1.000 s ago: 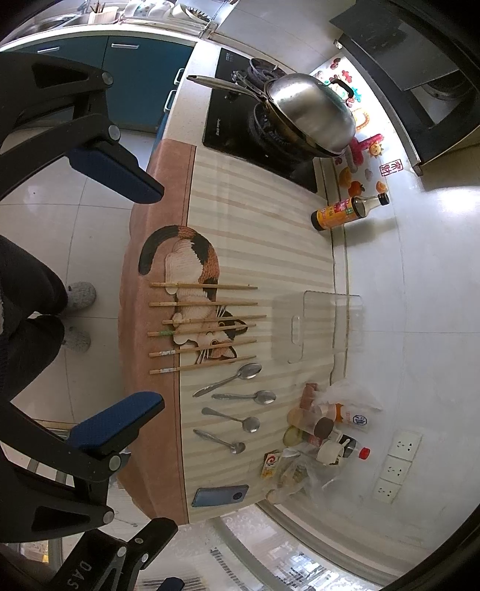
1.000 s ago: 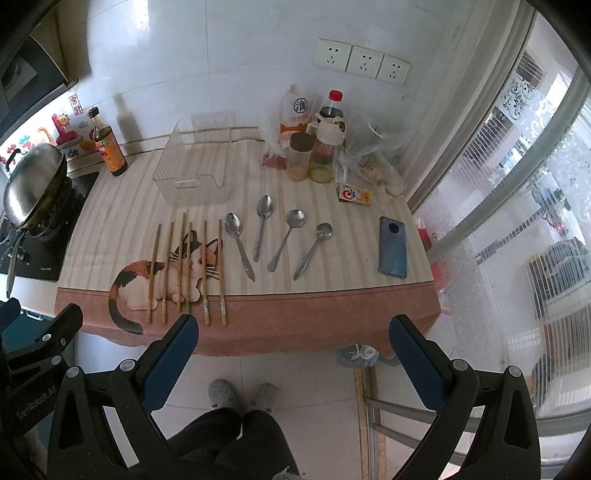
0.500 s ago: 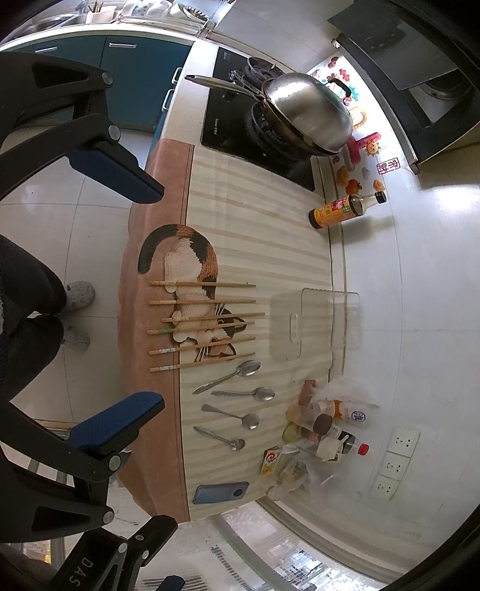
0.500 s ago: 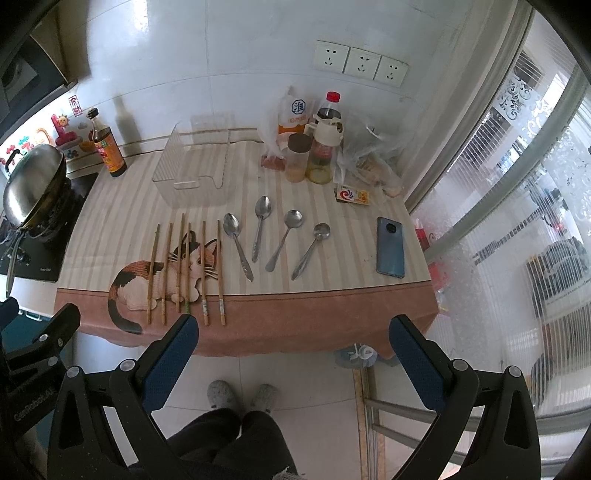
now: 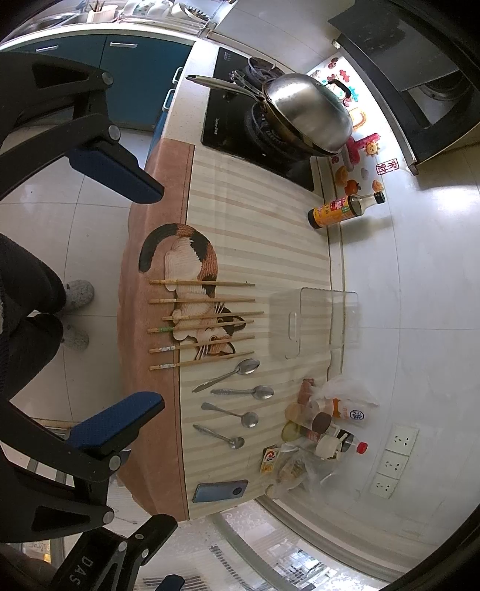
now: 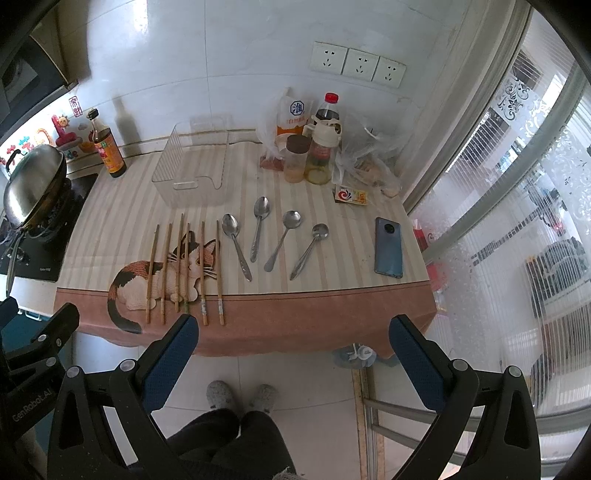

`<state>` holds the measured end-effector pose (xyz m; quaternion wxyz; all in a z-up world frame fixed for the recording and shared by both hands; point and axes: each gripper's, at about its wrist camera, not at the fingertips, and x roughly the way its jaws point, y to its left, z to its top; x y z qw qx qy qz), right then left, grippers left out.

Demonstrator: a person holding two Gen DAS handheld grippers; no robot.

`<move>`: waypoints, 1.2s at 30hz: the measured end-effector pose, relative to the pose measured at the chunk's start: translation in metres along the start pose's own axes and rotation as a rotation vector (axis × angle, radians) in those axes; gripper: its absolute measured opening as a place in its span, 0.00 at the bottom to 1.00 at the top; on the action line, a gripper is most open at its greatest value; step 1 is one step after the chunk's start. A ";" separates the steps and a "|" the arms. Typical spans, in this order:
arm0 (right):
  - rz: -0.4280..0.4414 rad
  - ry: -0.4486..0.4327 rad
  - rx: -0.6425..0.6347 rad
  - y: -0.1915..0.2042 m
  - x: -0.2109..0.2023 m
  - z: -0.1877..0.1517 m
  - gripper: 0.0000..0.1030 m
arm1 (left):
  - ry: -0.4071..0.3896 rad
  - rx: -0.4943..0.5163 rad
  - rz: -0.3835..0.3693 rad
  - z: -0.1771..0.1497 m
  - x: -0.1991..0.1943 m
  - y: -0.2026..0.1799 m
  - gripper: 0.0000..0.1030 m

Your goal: Organize utensils

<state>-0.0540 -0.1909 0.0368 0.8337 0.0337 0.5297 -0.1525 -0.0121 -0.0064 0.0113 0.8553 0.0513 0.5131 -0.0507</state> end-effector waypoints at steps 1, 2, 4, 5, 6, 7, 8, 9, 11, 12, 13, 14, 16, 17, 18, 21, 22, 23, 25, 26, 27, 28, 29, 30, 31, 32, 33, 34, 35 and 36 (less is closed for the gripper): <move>-0.001 0.000 -0.001 0.001 0.001 0.000 1.00 | 0.000 0.000 -0.001 0.000 0.000 0.000 1.00; -0.001 0.000 0.000 0.001 0.000 -0.001 1.00 | -0.001 0.000 -0.002 0.000 -0.001 0.000 1.00; 0.000 -0.001 0.001 0.001 0.000 -0.001 1.00 | -0.001 0.001 -0.001 0.001 -0.002 -0.001 1.00; -0.001 -0.001 0.001 0.001 0.000 -0.001 1.00 | -0.001 0.000 -0.002 0.000 -0.001 0.000 1.00; -0.001 -0.001 0.001 0.000 0.000 -0.001 1.00 | -0.002 0.001 -0.001 0.000 -0.002 -0.001 1.00; 0.000 -0.001 0.001 0.001 0.000 -0.001 1.00 | -0.002 0.001 0.000 -0.001 -0.001 0.000 1.00; -0.001 -0.001 0.001 0.001 0.000 -0.002 1.00 | -0.002 0.000 0.000 0.000 -0.001 0.000 1.00; -0.001 -0.001 0.001 0.000 -0.001 -0.002 1.00 | -0.002 0.000 -0.001 -0.001 -0.001 0.000 1.00; 0.000 -0.002 0.001 0.001 0.000 -0.002 1.00 | -0.004 0.000 0.000 0.000 -0.002 0.000 1.00; -0.001 -0.002 0.001 0.001 0.000 -0.002 1.00 | -0.003 0.001 -0.001 -0.001 -0.001 0.000 1.00; 0.000 -0.002 0.000 0.000 -0.001 -0.002 1.00 | -0.003 0.001 -0.001 -0.001 -0.001 0.000 1.00; 0.000 -0.003 0.001 0.001 -0.001 -0.003 1.00 | -0.004 0.001 -0.001 -0.001 -0.001 0.000 1.00; -0.001 -0.001 0.006 0.001 -0.001 -0.003 1.00 | -0.005 -0.001 -0.002 0.000 -0.002 0.000 1.00; -0.001 -0.001 0.006 0.001 -0.001 -0.003 1.00 | -0.005 -0.001 -0.001 0.000 -0.002 0.000 1.00; -0.001 -0.002 0.006 0.001 -0.001 -0.002 1.00 | -0.005 -0.001 -0.001 -0.001 -0.002 0.000 1.00; 0.000 -0.005 0.005 -0.002 -0.004 -0.002 1.00 | -0.008 -0.003 0.001 0.001 -0.006 -0.004 1.00; 0.001 -0.006 0.003 -0.003 -0.005 -0.001 1.00 | -0.009 -0.003 0.000 0.000 -0.008 -0.004 1.00; 0.001 -0.009 0.003 -0.004 -0.006 -0.001 1.00 | -0.010 -0.003 0.000 0.000 -0.008 -0.004 1.00; 0.003 -0.013 0.000 -0.008 -0.009 -0.003 1.00 | -0.011 -0.004 0.001 0.001 -0.010 -0.005 1.00; 0.003 -0.015 -0.001 -0.009 -0.009 -0.003 1.00 | -0.012 -0.005 0.001 0.001 -0.010 -0.005 1.00; 0.005 -0.017 -0.003 -0.010 -0.010 -0.002 1.00 | -0.012 -0.006 0.001 0.002 -0.011 -0.006 1.00; 0.005 -0.018 -0.004 -0.010 -0.010 -0.003 1.00 | -0.013 -0.008 0.002 0.003 -0.013 -0.008 1.00; 0.006 -0.019 -0.007 -0.011 -0.010 -0.002 1.00 | -0.012 -0.007 0.001 0.002 -0.012 -0.007 1.00; 0.007 -0.020 -0.008 -0.011 -0.010 -0.002 1.00 | -0.013 -0.009 0.000 0.002 -0.013 -0.007 1.00; 0.008 -0.021 -0.008 -0.011 -0.009 -0.002 1.00 | -0.014 -0.012 0.002 0.003 -0.014 -0.010 1.00; 0.010 -0.022 -0.009 -0.012 -0.009 -0.001 1.00 | -0.015 -0.013 0.002 0.003 -0.014 -0.011 1.00; 0.013 -0.023 -0.009 -0.013 -0.008 -0.001 1.00 | -0.017 -0.016 0.001 0.006 -0.014 -0.013 1.00; 0.015 -0.025 -0.007 -0.013 -0.007 -0.001 1.00 | -0.023 -0.019 0.001 0.005 -0.013 -0.014 1.00; 0.017 -0.028 -0.004 -0.015 -0.006 -0.001 1.00 | -0.050 -0.027 0.004 0.010 -0.013 -0.015 1.00; 0.025 -0.030 0.003 -0.016 -0.005 0.001 1.00 | -0.066 -0.029 0.008 0.008 -0.010 -0.013 1.00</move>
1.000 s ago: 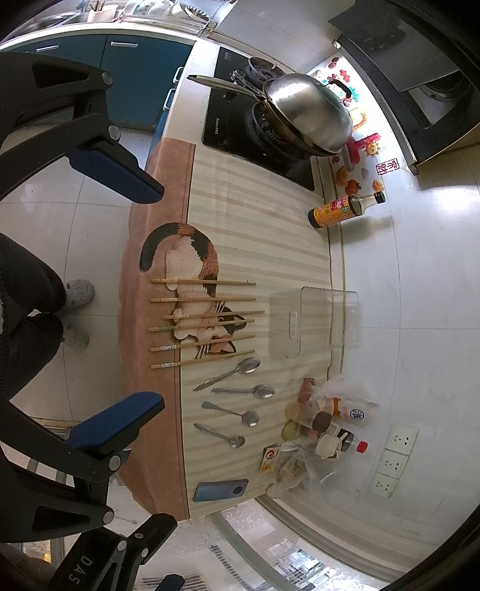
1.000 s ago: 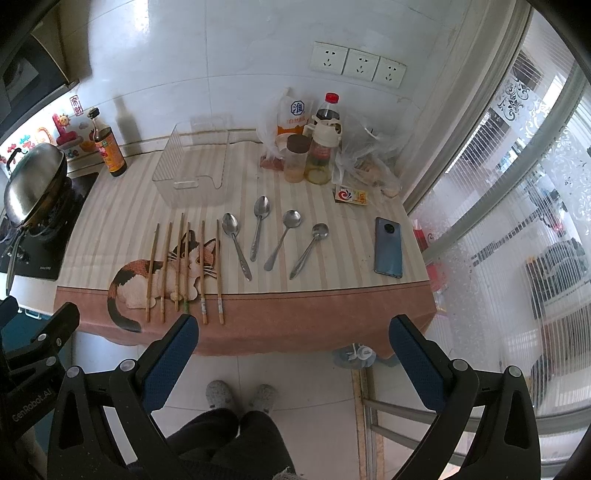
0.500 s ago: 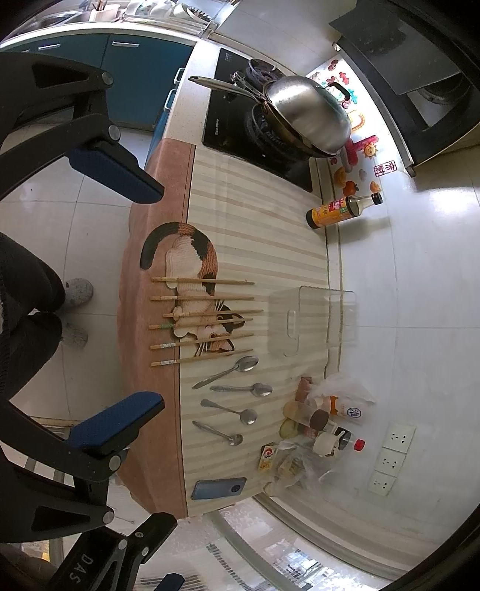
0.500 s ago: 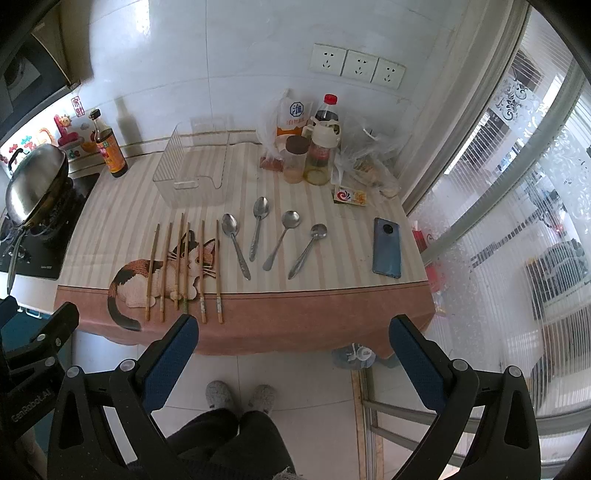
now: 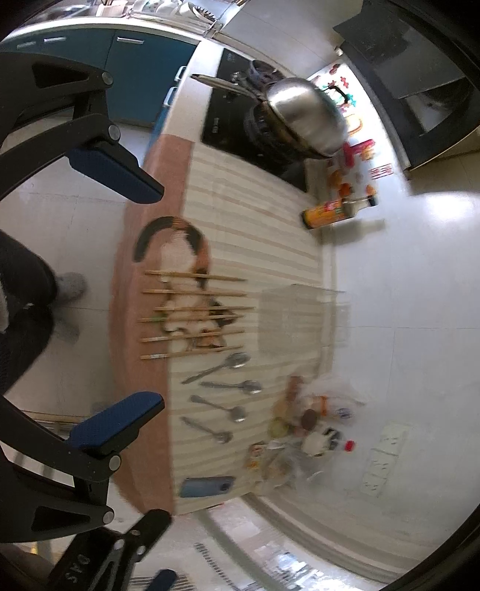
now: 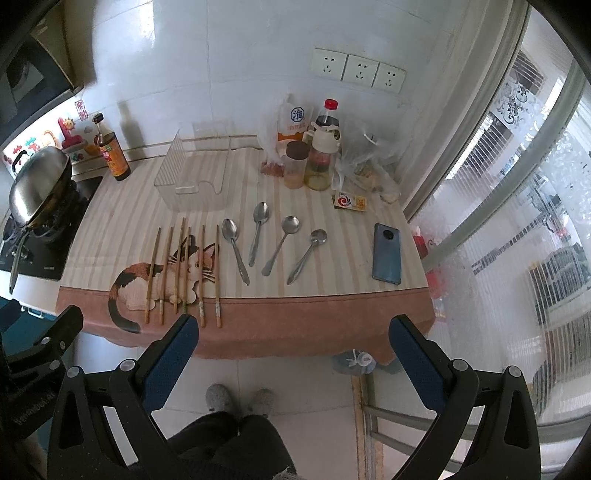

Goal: Organize utensils
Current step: 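Lower the left tool onto a wooden chopstick and close it while the right tool grasps another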

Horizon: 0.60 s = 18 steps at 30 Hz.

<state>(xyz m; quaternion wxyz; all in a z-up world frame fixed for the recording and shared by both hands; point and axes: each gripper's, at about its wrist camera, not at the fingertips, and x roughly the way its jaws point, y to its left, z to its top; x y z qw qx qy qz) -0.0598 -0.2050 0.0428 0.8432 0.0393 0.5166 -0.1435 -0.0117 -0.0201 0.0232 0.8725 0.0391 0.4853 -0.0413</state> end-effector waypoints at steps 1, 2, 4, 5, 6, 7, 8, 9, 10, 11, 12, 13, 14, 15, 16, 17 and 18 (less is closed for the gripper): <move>0.013 -0.004 0.010 0.000 0.002 0.000 1.00 | -0.045 0.001 0.023 0.008 0.004 0.000 1.00; 0.035 -0.013 0.024 -0.002 0.006 0.002 1.00 | -0.072 0.003 0.035 0.011 0.009 0.003 1.00; 0.073 -0.040 0.041 -0.002 0.014 0.006 1.00 | -0.116 0.006 0.078 0.019 0.020 0.010 1.00; 0.087 -0.060 0.046 -0.001 0.020 0.009 1.00 | -0.130 0.001 0.106 0.026 0.032 0.016 1.00; 0.083 -0.072 0.042 0.003 0.028 0.012 1.00 | -0.124 -0.005 0.121 0.032 0.046 0.023 1.00; 0.077 -0.073 0.033 0.008 0.040 0.016 1.00 | -0.115 -0.009 0.131 0.032 0.055 0.027 1.00; 0.081 -0.067 0.031 0.013 0.051 0.019 1.00 | -0.091 -0.017 0.141 0.040 0.075 0.035 1.00; 0.091 -0.053 0.033 0.017 0.063 0.022 1.00 | -0.067 -0.022 0.147 0.044 0.092 0.041 1.00; 0.106 -0.035 0.036 0.021 0.076 0.023 0.97 | -0.046 -0.025 0.154 0.043 0.103 0.044 1.00; 0.124 -0.015 0.038 0.027 0.090 0.025 0.94 | -0.008 -0.029 0.150 0.046 0.124 0.050 1.00; 0.139 0.013 0.040 0.035 0.107 0.026 0.86 | 0.016 -0.032 0.149 0.044 0.138 0.054 1.00; 0.151 0.038 0.041 0.040 0.122 0.028 0.74 | 0.048 -0.037 0.153 0.046 0.156 0.058 1.00; 0.172 0.067 0.044 0.048 0.139 0.029 0.69 | 0.092 -0.041 0.145 0.046 0.178 0.063 1.00; 0.189 0.095 0.045 0.055 0.157 0.030 0.60 | 0.141 -0.043 0.139 0.045 0.200 0.067 0.99; 0.198 0.130 0.045 0.063 0.176 0.032 0.53 | 0.182 -0.045 0.123 0.044 0.219 0.071 0.99; 0.200 0.151 0.047 0.067 0.188 0.030 0.51 | 0.215 -0.049 0.109 0.040 0.234 0.073 0.97; 0.202 0.175 0.047 0.075 0.205 0.031 0.47 | 0.250 -0.047 0.100 0.036 0.249 0.075 0.88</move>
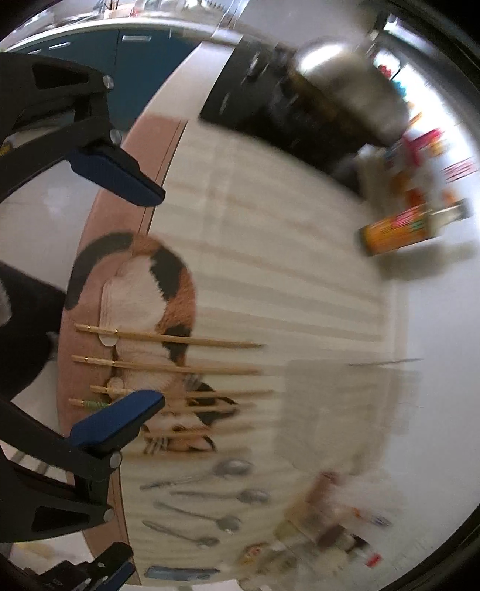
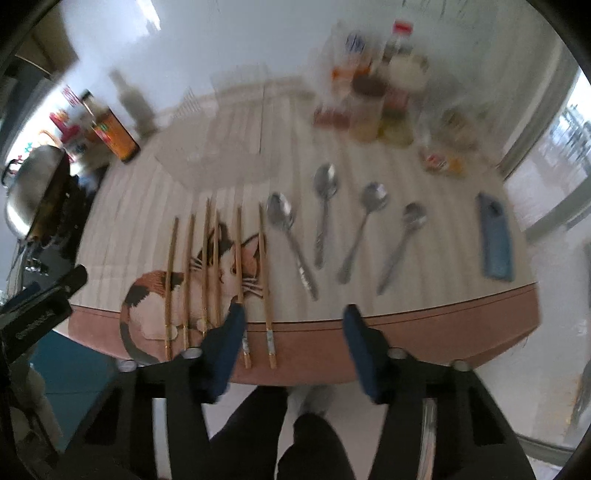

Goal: Organize utensils
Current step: 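Lower the left tool onto a wooden chopstick and close it while the right tool grasps another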

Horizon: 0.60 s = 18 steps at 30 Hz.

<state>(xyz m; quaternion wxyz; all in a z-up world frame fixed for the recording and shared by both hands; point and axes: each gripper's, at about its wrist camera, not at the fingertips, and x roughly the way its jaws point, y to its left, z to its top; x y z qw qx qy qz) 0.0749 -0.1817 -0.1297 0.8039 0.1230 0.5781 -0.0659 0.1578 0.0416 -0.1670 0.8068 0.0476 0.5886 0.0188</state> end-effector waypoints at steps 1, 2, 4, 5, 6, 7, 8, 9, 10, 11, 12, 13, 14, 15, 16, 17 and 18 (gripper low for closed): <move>-0.006 0.021 0.002 0.003 0.016 0.003 0.45 | 0.047 0.009 -0.017 0.000 0.019 -0.002 0.80; -0.013 0.036 0.003 0.006 0.027 0.004 0.45 | 0.108 0.011 -0.049 0.002 0.041 -0.004 0.74; -0.018 0.084 0.012 0.009 0.055 0.009 0.44 | 0.194 0.001 -0.106 -0.001 0.071 -0.005 0.61; -0.023 0.106 0.017 0.009 0.067 0.010 0.44 | 0.234 -0.003 -0.123 -0.001 0.087 -0.006 0.55; -0.028 0.132 0.020 0.009 0.081 0.012 0.45 | 0.263 -0.007 -0.138 -0.002 0.099 -0.008 0.45; -0.025 0.171 0.022 0.009 0.097 0.013 0.45 | 0.277 -0.005 -0.144 -0.003 0.105 -0.010 0.43; -0.009 0.198 0.023 0.009 0.103 0.014 0.45 | 0.289 0.003 -0.144 -0.004 0.112 -0.013 0.42; 0.000 0.230 0.021 0.010 0.116 0.014 0.45 | 0.293 0.011 -0.148 -0.005 0.115 -0.016 0.41; -0.004 0.250 0.015 0.010 0.124 0.014 0.45 | 0.296 0.015 -0.149 -0.006 0.117 -0.018 0.39; -0.008 0.271 0.005 0.012 0.133 0.013 0.45 | 0.301 0.021 -0.146 -0.007 0.118 -0.022 0.37; -0.002 0.287 0.000 0.015 0.142 0.014 0.45 | 0.301 0.026 -0.149 -0.009 0.119 -0.024 0.35; -0.002 0.299 -0.005 0.017 0.147 0.014 0.45 | 0.302 0.032 -0.145 -0.010 0.120 -0.027 0.33; -0.007 0.312 -0.018 0.021 0.153 0.015 0.45 | 0.292 0.041 -0.136 -0.010 0.120 -0.029 0.32; -0.007 0.316 -0.025 0.024 0.157 0.015 0.45 | 0.285 0.053 -0.126 -0.010 0.121 -0.031 0.30; -0.007 0.319 -0.033 0.027 0.160 0.016 0.45 | 0.281 0.063 -0.114 -0.010 0.120 -0.034 0.25; -0.014 0.324 -0.046 0.031 0.165 0.016 0.45 | 0.275 0.070 -0.102 -0.011 0.120 -0.036 0.22; -0.021 0.329 -0.055 0.034 0.168 0.017 0.44 | 0.268 0.076 -0.095 -0.014 0.120 -0.040 0.16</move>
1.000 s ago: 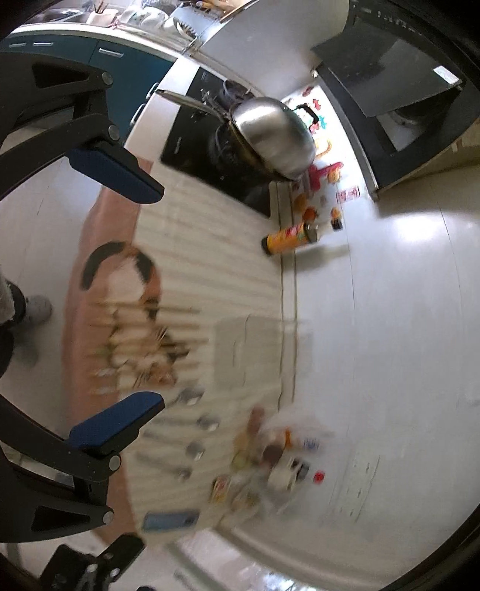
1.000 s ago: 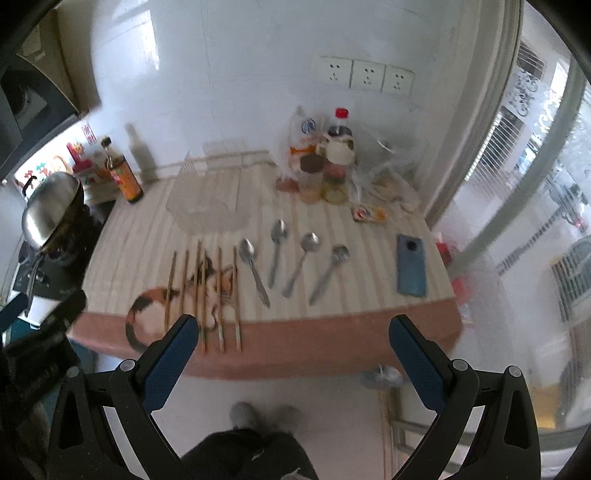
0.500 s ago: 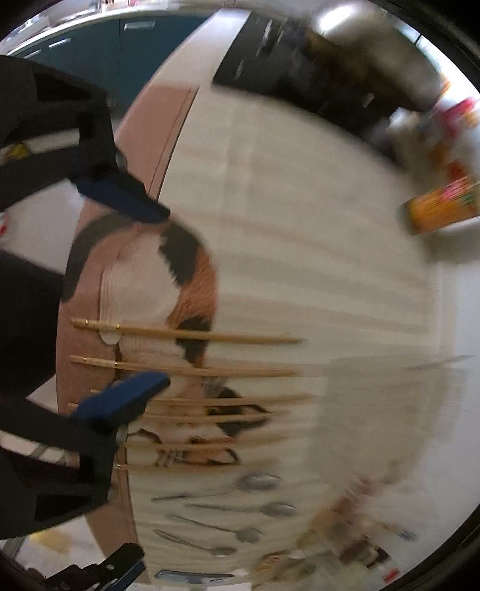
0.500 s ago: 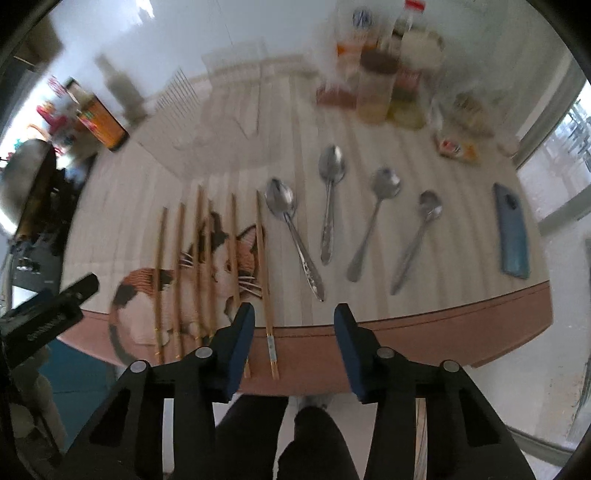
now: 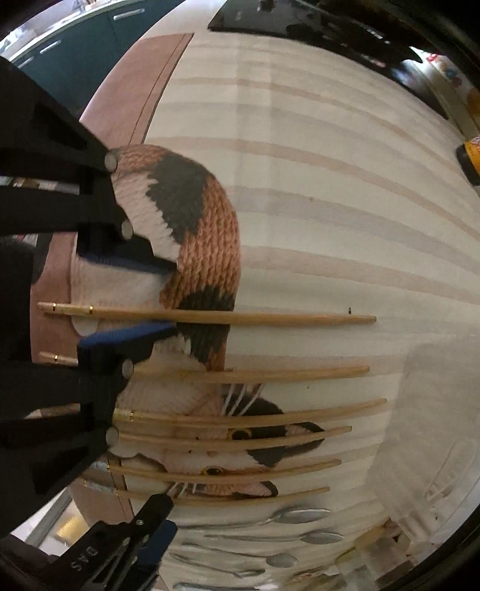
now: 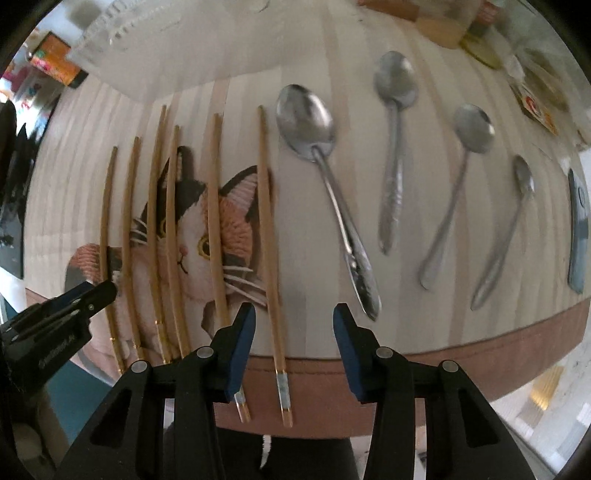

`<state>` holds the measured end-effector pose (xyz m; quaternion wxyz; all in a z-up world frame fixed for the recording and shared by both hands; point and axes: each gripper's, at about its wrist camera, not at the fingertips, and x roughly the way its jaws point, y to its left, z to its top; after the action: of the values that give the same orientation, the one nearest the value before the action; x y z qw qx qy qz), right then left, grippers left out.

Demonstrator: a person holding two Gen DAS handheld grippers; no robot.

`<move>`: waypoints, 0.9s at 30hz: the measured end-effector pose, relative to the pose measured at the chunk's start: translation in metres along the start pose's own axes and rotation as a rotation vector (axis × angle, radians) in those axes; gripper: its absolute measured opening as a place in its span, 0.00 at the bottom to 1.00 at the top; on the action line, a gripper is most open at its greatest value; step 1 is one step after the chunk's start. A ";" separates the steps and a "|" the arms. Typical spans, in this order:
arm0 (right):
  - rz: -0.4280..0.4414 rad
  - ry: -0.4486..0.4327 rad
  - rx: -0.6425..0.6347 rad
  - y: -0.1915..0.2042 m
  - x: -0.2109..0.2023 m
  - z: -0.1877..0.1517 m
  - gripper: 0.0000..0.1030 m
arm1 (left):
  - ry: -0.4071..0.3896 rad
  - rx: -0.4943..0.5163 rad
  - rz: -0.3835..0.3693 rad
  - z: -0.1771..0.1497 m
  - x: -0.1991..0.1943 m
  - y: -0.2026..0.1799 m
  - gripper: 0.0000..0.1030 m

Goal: Organize utensils
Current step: 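Lower the left tool onto a wooden chopstick and close it while the right tool grasps another, then lift both held chopsticks and carry them over the clear plastic rack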

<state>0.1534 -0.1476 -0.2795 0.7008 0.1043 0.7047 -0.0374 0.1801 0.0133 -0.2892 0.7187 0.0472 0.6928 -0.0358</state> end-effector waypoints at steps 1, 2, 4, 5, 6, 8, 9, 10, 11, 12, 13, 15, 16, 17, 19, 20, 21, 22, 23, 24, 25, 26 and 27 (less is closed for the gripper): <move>-0.004 0.005 -0.009 0.003 0.004 0.002 0.44 | -0.002 0.004 0.001 0.004 0.001 -0.003 0.10; -0.011 0.010 -0.016 0.007 0.007 0.005 0.42 | -0.006 0.011 0.002 0.003 0.001 -0.005 0.07; -0.032 0.000 -0.033 0.013 0.008 0.006 0.38 | -0.004 0.023 0.006 0.005 0.000 -0.006 0.05; -0.045 -0.006 -0.047 0.017 0.010 0.008 0.36 | -0.006 0.028 0.012 0.004 0.000 -0.004 0.05; -0.071 -0.011 -0.050 0.020 0.011 0.008 0.30 | -0.008 0.036 0.020 0.003 0.000 -0.004 0.04; -0.085 -0.024 -0.047 0.023 0.009 0.004 0.18 | -0.006 0.038 0.031 0.004 0.000 -0.005 0.04; -0.089 -0.022 -0.044 0.023 0.008 0.002 0.07 | -0.002 0.039 0.029 0.007 -0.003 0.000 0.04; -0.095 -0.012 -0.035 0.022 0.008 -0.002 0.07 | -0.003 0.042 0.031 0.006 -0.003 0.008 0.04; -0.089 -0.002 -0.025 0.021 0.007 -0.007 0.07 | -0.003 0.044 0.034 0.002 -0.004 0.011 0.04; -0.087 0.008 -0.018 0.019 0.007 -0.011 0.07 | 0.002 0.043 0.029 -0.003 -0.004 0.015 0.04; -0.088 0.016 -0.016 0.018 0.006 -0.015 0.07 | 0.010 0.040 0.025 -0.007 -0.002 0.017 0.04; -0.088 0.031 -0.012 0.016 0.006 -0.024 0.07 | 0.004 0.041 0.021 -0.013 -0.002 0.020 0.05; -0.088 0.035 -0.010 0.015 0.005 -0.028 0.07 | 0.003 0.044 0.022 -0.014 -0.002 0.022 0.05; -0.088 0.036 -0.011 0.017 0.005 -0.032 0.07 | 0.004 0.043 0.019 -0.017 -0.002 0.024 0.05; -0.087 0.043 -0.001 0.020 0.005 -0.036 0.07 | 0.006 0.038 0.007 -0.020 -0.002 0.029 0.05; -0.088 0.046 0.000 0.020 0.002 -0.039 0.07 | 0.009 0.031 0.003 -0.015 -0.002 0.029 0.05; -0.090 0.052 0.001 0.020 0.000 -0.041 0.07 | 0.009 0.026 -0.003 -0.016 -0.002 0.031 0.05; -0.093 0.054 0.000 0.020 -0.002 -0.043 0.08 | 0.009 0.024 -0.002 -0.009 -0.002 0.033 0.06; -0.094 0.055 -0.001 0.017 0.002 -0.036 0.08 | 0.006 0.024 -0.001 -0.006 -0.002 0.034 0.06; -0.095 0.056 -0.003 0.019 0.001 -0.036 0.08 | 0.005 0.024 0.001 -0.002 -0.003 0.035 0.06; -0.094 0.056 -0.005 0.012 0.001 -0.032 0.08 | 0.004 0.022 0.002 -0.002 -0.003 0.036 0.06; -0.097 0.056 -0.009 0.015 0.006 -0.027 0.08 | 0.004 0.022 0.004 0.001 -0.004 0.037 0.06; -0.099 0.057 -0.014 0.013 0.007 -0.026 0.08 | 0.002 0.024 0.006 0.001 -0.003 0.040 0.06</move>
<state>0.1310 -0.1294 -0.2844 0.6783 0.0653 0.7290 -0.0642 0.1861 0.0533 -0.2858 0.7175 0.0579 0.6929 -0.0420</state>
